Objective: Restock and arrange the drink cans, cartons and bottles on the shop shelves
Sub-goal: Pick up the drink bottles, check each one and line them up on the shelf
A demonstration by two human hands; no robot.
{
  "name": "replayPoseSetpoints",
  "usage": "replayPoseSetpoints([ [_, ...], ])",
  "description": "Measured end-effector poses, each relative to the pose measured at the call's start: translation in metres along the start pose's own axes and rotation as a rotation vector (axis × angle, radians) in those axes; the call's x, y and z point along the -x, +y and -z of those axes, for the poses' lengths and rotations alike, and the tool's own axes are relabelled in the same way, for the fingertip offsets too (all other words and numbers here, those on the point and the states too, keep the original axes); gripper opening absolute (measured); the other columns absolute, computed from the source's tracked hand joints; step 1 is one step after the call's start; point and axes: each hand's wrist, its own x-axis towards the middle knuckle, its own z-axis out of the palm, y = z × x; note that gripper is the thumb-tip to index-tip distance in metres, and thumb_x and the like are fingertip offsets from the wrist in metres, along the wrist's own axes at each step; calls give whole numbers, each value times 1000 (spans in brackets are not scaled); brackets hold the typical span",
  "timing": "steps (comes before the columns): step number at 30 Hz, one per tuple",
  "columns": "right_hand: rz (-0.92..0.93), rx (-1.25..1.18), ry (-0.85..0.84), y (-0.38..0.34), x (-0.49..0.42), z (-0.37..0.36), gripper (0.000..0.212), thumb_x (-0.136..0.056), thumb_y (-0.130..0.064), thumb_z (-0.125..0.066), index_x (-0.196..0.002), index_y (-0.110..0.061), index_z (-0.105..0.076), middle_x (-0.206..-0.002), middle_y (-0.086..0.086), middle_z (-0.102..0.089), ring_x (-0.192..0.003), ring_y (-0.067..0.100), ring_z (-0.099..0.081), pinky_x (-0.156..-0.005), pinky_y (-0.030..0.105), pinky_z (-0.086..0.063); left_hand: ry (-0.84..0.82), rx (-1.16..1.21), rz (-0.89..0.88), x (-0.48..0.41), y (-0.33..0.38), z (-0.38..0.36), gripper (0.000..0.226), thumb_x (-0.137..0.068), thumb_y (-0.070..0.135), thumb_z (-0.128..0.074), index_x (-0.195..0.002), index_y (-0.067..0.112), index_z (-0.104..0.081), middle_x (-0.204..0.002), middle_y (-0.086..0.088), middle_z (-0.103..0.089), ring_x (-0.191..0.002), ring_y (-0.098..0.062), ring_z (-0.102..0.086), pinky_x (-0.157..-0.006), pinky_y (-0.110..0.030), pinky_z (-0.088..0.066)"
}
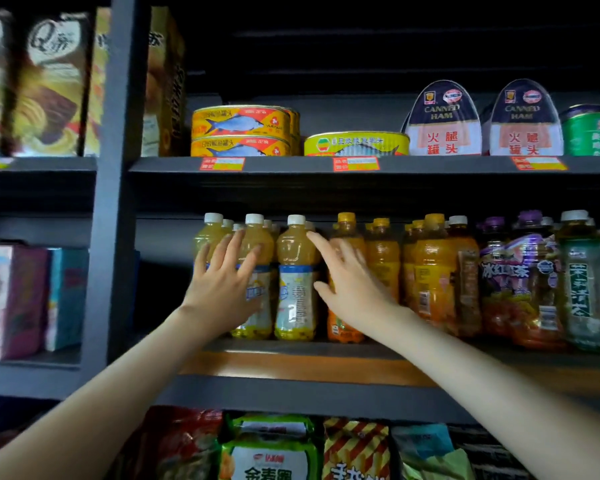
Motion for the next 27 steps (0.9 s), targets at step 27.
replayPoseSetpoints([
  [27, 275, -39, 214, -33, 16, 5, 83, -91, -15, -66, -141, -57, -16, -157, -8, 1, -133, 11, -28, -98, 27, -47, 157, 533, -101, 21, 17, 14, 64, -91, 36, -58, -147, 15, -36, -156, -16, -25, -148, -31, -12, -119, -46, -3],
])
